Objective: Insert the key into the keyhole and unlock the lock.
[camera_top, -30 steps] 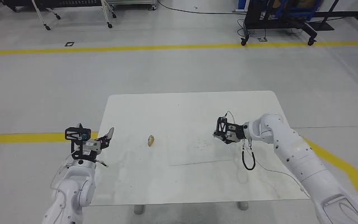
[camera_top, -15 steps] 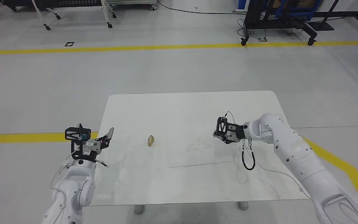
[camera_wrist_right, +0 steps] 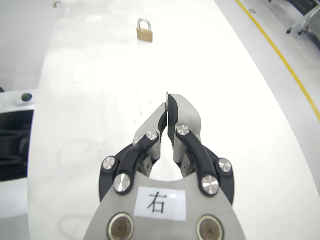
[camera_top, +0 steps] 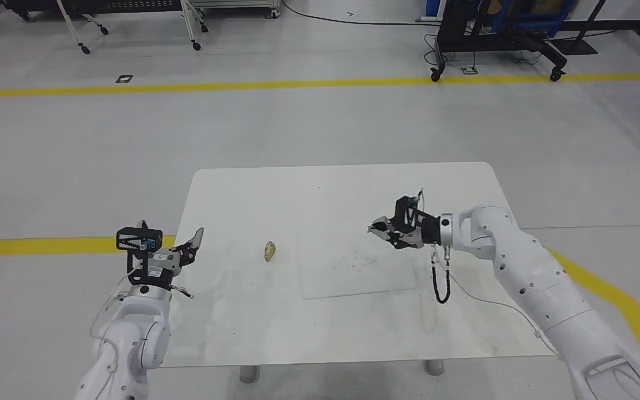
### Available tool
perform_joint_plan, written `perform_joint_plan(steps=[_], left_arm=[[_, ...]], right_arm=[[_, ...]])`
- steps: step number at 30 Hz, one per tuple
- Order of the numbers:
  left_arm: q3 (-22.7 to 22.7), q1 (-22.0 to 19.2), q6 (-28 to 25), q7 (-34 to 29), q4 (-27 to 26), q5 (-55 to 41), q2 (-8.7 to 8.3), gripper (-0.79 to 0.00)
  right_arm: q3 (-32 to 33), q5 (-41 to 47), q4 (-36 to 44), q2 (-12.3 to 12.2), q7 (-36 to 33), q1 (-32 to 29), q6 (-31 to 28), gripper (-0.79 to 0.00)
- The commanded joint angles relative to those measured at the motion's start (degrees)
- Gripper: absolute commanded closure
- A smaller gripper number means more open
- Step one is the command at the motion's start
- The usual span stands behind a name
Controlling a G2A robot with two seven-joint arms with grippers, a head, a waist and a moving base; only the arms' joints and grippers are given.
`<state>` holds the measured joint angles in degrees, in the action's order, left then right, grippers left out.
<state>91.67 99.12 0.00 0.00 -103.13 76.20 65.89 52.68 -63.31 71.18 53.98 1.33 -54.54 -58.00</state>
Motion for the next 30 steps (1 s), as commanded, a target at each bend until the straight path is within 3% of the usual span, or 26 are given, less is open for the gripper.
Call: perform_joint_plan(steps=[1,6,16,19,23,30], left_arm=[[0.0,0.0,0.0,0.0,0.0,0.0,0.0,-0.785],[0.0,0.0,0.0,0.0,0.0,0.0,0.0,-0.785],[0.0,0.0,0.0,0.0,0.0,0.0,0.0,-0.785],[-2.87,-1.81,-1.6,1.3,-0.99,1.32,0.21,-0.785],[-7.5,-6.56,-5.17,0.94,0.22,-5.94,0.99,-0.785],[-11.08,-17.78,-14.5,-7.93,8.5,-36.7,2.48,-0.785]], right_arm=[[-1.84,2.75,-0.24,0.06,2.29,0.6,0.0,0.0],[-8.62,5.23,0.37,-0.73,7.5,2.85,0.0,0.0],[-8.62,5.23,0.37,-0.73,7.5,2.85,0.0,0.0],[-10.15,9.2,0.74,0.03,7.12,2.0,0.0,0.0],[-15.16,16.86,-0.12,1.76,8.57,3.52,0.0,0.0],[-24.23,27.49,-3.97,4.73,10.8,8.03,0.0,0.0]])
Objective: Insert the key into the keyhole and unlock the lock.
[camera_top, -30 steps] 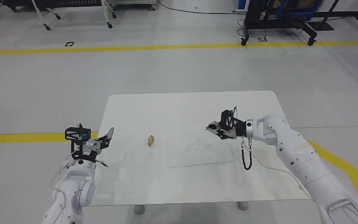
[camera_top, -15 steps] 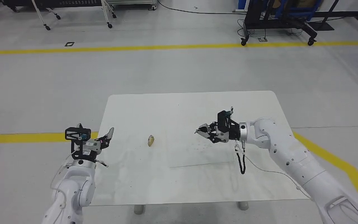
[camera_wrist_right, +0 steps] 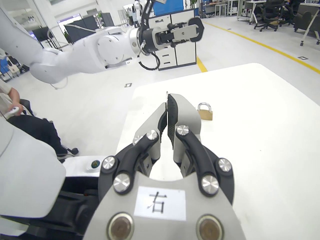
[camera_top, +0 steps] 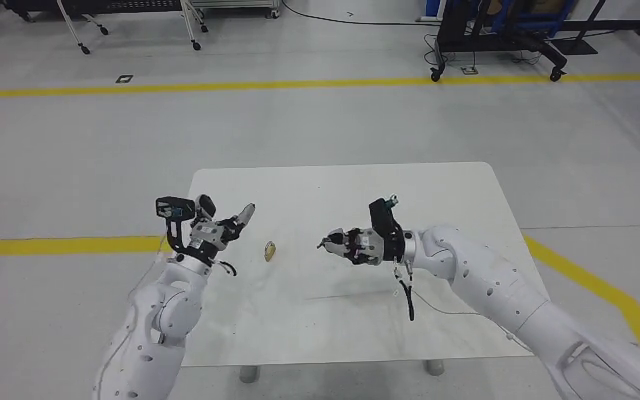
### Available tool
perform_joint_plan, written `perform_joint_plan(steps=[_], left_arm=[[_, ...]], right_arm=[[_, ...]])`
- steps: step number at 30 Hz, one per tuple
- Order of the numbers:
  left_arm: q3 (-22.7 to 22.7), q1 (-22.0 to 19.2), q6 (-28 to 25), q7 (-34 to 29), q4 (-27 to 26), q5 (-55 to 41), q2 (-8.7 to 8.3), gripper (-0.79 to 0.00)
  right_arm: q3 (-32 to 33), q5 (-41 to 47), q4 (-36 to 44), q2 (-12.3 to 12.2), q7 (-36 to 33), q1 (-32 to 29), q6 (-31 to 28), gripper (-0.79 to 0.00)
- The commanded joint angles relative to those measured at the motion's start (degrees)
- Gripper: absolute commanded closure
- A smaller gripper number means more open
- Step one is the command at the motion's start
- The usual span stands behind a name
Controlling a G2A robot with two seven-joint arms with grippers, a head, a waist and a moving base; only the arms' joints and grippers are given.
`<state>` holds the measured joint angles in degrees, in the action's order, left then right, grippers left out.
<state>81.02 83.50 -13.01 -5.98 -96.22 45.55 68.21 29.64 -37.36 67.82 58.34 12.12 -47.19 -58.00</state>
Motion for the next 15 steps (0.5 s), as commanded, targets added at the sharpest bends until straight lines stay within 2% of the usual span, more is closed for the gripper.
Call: perform_joint_plan(steps=[1,5,7,9,12,15], left_arm=[[-0.93,-3.65,-2.82,-3.61,2.67,-10.22,0.33,-0.785],[-3.66,-7.94,-6.81,-12.03,6.59,-24.71,0.92,-0.785],[-4.87,-9.82,-6.47,-17.24,9.29,-36.07,1.36,-0.785],[-5.39,-12.06,-6.63,-21.88,11.6,-43.25,1.56,-0.785],[-6.16,-14.63,-8.02,-28.31,14.8,-44.85,1.42,-0.785],[-6.43,-15.27,-8.69,-29.31,15.35,-42.59,1.28,-0.785]], right_arm=[[-2.17,2.97,-1.26,0.75,0.09,1.26,0.0,0.0],[-5.17,8.95,-2.35,1.94,1.67,3.13,0.0,0.0],[-6.23,10.7,-2.34,2.22,3.03,3.81,0.0,0.0],[-7.41,11.63,-1.62,2.33,4.34,4.32,0.0,0.0],[-9.3,12.19,-0.68,2.24,5.83,5.2,0.0,0.0],[-10.0,11.58,-0.84,2.14,5.96,5.92,0.0,0.0]])
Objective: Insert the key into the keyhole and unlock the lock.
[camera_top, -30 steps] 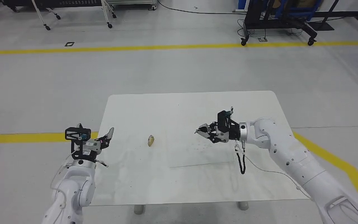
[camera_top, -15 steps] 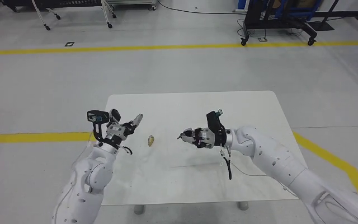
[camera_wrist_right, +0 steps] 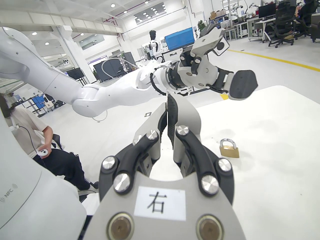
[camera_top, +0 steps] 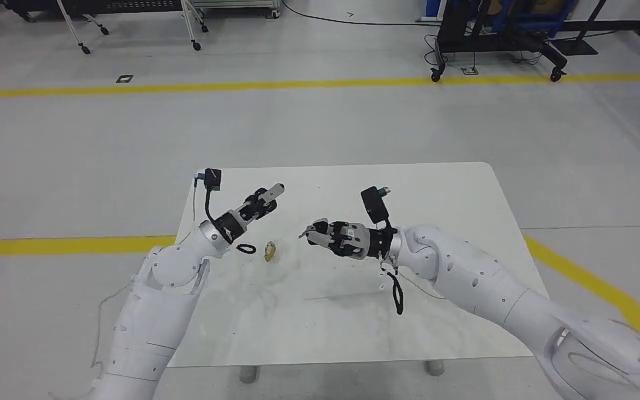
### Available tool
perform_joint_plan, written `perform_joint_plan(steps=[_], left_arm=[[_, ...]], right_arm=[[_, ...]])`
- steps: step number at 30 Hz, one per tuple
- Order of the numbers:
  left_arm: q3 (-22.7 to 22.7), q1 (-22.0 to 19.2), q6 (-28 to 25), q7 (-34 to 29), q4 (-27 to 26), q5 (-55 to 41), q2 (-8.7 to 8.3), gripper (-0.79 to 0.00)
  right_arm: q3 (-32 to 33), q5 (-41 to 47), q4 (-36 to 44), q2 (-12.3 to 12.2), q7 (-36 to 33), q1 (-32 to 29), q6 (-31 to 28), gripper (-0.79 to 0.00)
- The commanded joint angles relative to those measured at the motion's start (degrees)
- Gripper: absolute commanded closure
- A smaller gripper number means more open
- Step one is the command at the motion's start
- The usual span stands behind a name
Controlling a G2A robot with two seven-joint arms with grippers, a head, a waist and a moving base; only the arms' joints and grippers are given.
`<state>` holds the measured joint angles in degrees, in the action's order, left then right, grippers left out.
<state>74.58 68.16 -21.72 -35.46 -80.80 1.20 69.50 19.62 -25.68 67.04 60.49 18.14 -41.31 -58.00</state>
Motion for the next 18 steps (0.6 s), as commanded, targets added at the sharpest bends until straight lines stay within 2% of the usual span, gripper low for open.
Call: perform_joint_plan(steps=[1,7,9,13,18], left_arm=[[0.01,0.06,0.03,0.17,-0.07,1.76,0.0,-0.785],[0.0,0.12,-0.12,0.38,-0.32,1.89,0.0,-0.785],[-0.13,1.02,-1.92,1.66,-1.69,2.61,-0.02,-0.785],[-0.32,1.95,-5.62,1.34,-2.85,2.52,-0.16,-0.785],[-1.53,1.82,-10.24,-3.43,-3.13,0.22,-0.37,-0.785]], right_arm=[[0.01,-0.1,-0.05,0.0,-0.05,0.03,0.0,0.0],[0.01,-0.1,-0.05,0.0,-0.05,0.03,0.0,0.0],[0.36,2.23,-0.14,0.06,-0.68,-1.17,1.12,0.0],[0.26,15.63,-1.77,0.38,-6.03,-3.16,0.0,0.0],[0.16,33.14,-2.03,0.5,-16.09,-3.66,0.0,0.0]])
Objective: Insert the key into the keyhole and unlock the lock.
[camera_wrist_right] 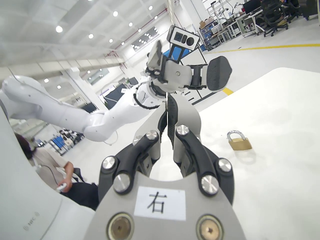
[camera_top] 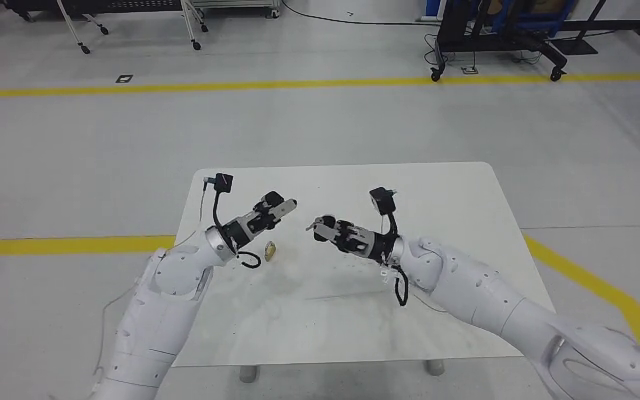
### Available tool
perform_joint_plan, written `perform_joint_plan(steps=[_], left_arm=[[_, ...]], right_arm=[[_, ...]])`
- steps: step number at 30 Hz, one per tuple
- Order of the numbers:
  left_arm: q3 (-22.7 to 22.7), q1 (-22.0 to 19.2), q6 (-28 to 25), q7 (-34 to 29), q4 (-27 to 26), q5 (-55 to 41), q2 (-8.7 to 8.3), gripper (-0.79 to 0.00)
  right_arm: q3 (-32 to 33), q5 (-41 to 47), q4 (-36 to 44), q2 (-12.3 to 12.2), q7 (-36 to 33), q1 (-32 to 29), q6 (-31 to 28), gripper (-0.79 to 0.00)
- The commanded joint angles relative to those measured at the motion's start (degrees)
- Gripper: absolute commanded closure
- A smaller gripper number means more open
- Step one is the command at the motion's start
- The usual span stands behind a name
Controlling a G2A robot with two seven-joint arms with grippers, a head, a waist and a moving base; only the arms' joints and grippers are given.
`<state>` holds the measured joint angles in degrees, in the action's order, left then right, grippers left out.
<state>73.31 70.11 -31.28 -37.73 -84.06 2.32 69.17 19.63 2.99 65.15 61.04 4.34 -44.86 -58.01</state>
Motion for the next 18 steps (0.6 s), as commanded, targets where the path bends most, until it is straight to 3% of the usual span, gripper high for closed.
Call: perform_joint_plan(steps=[1,2,4,9,11,13,18], left_arm=[[-0.46,-0.19,-1.09,-2.09,0.34,-2.3,-0.05,-0.785],[-0.58,-0.29,-1.26,-2.89,0.59,-3.72,-0.07,-0.754],[-0.68,-0.56,-1.21,-4.42,1.09,-5.81,-0.16,-0.61],[-1.36,-1.13,-1.41,-7.79,1.65,-7.62,-0.37,-0.594],[-1.93,-1.21,-1.75,-8.74,1.58,-7.24,-0.43,-0.526],[-2.42,-1.27,-1.87,-9.18,1.55,-6.69,-0.48,-0.397],[-3.04,-1.35,-2.18,-9.17,1.48,-5.94,-0.61,-0.388]], right_arm=[[0.16,7.09,-0.4,-0.1,-4.44,-0.27,0.0,0.0],[0.26,9.58,-0.74,-0.14,-6.32,-0.4,0.0,0.0],[0.49,13.84,-1.09,-0.17,-9.99,-0.52,0.14,0.0],[1.16,22.0,-0.9,-0.09,-18.25,-0.89,0.56,0.0],[1.68,23.6,-1.12,0.03,-20.4,-0.96,1.01,0.0],[2.09,24.8,-1.45,0.24,-22.21,-1.16,1.45,0.0],[3.08,27.03,-2.59,1.04,-25.45,-1.75,2.06,0.0]])
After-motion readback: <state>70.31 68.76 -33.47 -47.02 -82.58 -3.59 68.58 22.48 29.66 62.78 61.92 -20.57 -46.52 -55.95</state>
